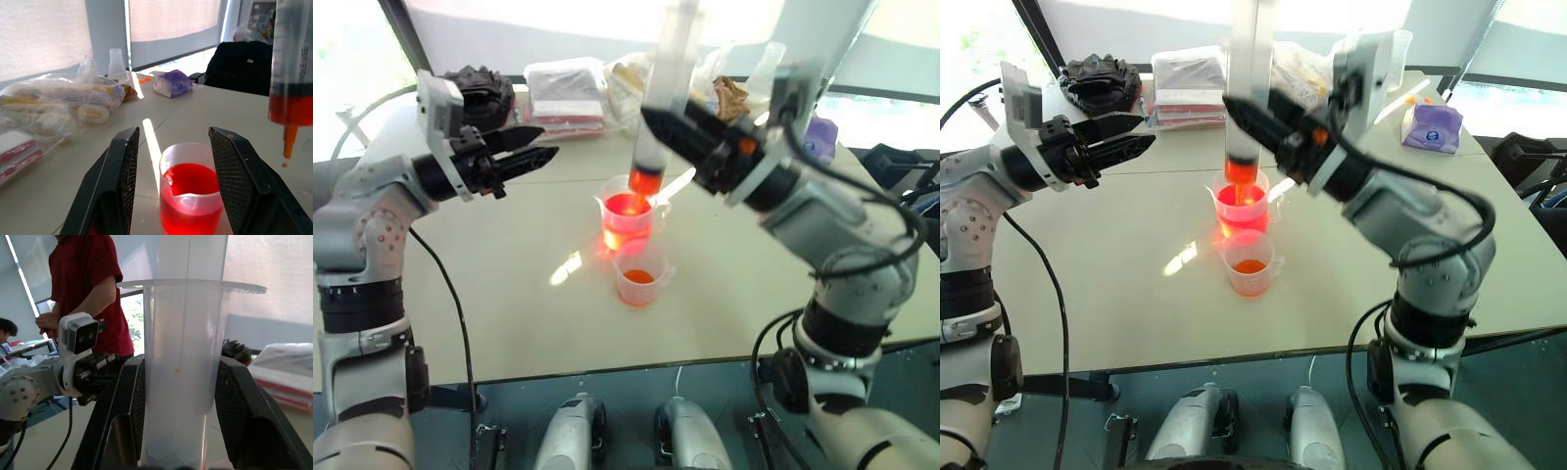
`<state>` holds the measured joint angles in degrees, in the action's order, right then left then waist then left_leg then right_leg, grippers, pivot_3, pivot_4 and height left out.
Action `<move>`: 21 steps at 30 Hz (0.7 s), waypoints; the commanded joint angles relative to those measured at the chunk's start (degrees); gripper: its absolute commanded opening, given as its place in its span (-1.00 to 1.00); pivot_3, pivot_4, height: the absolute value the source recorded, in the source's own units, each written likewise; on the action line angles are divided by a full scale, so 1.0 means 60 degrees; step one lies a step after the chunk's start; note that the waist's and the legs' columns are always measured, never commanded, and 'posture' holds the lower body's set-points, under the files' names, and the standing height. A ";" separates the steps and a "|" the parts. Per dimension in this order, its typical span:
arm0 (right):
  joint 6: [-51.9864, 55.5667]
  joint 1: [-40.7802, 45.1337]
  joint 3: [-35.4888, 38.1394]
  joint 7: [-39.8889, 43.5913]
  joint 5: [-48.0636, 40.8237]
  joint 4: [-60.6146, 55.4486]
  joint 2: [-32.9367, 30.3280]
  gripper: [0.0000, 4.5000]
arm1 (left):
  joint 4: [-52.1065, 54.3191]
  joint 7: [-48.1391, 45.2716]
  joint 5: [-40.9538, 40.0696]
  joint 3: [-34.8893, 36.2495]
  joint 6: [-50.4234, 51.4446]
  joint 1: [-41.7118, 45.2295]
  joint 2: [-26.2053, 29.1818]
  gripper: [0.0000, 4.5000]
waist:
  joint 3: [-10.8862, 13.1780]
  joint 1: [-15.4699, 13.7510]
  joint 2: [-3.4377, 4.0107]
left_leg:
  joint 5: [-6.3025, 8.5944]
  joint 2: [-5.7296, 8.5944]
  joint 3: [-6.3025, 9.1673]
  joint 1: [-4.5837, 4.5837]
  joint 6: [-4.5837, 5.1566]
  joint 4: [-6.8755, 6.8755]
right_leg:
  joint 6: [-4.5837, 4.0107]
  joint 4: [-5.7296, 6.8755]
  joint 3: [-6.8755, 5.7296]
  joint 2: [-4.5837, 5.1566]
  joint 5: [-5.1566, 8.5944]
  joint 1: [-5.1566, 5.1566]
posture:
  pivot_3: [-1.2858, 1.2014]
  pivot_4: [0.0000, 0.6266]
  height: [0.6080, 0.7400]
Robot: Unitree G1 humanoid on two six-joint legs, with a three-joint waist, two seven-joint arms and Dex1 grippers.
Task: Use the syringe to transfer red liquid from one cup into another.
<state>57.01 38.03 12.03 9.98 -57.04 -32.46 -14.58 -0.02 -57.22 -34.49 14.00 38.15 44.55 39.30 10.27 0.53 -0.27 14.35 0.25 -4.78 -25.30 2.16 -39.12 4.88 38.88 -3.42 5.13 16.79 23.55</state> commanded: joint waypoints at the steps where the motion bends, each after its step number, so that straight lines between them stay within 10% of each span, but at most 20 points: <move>1: -0.0429 -0.0429 -0.0232 0.0014 -0.0020 -0.0620 -0.0121 -0.34 | -0.0278 -0.0264 -0.0116 -0.0228 -0.0387 0.0947 -0.0036 0.05 | 0.0000 0.0002 0.0000 | 0.0000 0.0004 -0.0004 -0.0001 0.0006 0.0000 | 0.0001 -0.0002 0.0001 0.0001 0.0000 0.0001 | 0.03 -0.52 1.00; 21: -0.1533 -0.1419 -0.1112 0.0467 0.0695 -0.0472 -0.0550 -0.34 | -0.6914 -0.4031 0.1470 -0.1974 -0.4072 0.6137 -0.2428 0.05 | 0.0002 0.0043 -0.0007 | 0.0043 -0.0001 -0.0019 -0.0013 0.0091 -0.0002 | 0.0020 -0.0063 0.0005 -0.0038 -0.0009 -0.0006 | 0.03 -0.52 1.00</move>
<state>49.57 28.55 5.28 12.60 -52.96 -34.01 -17.86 -41.70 -80.26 -26.20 1.38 15.51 78.89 24.41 10.28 0.79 -0.32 14.61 0.23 -4.89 -25.38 2.71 -39.13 5.00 38.49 -3.38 4.93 16.73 23.51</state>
